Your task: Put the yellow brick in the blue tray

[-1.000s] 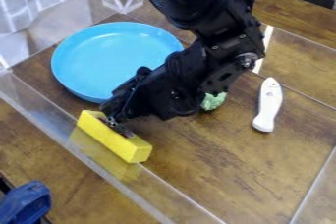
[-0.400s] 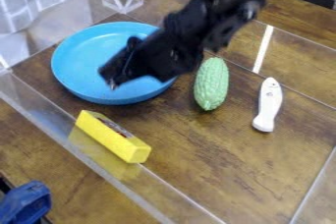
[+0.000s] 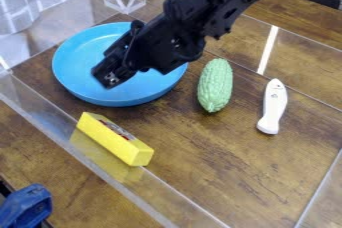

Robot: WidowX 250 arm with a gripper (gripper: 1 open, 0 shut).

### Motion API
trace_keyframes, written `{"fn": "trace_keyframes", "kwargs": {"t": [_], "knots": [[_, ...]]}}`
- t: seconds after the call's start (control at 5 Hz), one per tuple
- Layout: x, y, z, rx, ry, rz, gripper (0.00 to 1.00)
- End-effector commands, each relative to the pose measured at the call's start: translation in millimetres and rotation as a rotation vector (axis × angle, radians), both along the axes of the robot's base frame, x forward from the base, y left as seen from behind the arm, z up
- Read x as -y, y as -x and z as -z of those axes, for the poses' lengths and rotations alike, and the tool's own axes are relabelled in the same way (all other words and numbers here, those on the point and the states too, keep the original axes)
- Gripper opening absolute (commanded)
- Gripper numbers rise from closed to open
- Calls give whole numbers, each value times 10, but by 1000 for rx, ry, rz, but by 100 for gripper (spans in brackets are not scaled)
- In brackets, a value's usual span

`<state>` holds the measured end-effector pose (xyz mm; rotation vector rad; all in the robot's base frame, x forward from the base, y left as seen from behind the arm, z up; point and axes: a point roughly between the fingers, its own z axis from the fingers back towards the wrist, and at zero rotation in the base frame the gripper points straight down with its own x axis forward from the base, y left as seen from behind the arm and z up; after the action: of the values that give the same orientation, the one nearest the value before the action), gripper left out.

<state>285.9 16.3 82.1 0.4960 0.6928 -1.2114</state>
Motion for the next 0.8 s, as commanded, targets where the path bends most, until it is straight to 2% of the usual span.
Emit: {"fn": "trace_keyframes", "kwargs": {"t": [0.0, 0.4, 0.6], "knots": [[-112, 15, -40, 66, 16, -44, 100], [-243, -52, -21, 68, 14, -85, 100], [-249, -30, 7, 70, 11, -88, 100]]}}
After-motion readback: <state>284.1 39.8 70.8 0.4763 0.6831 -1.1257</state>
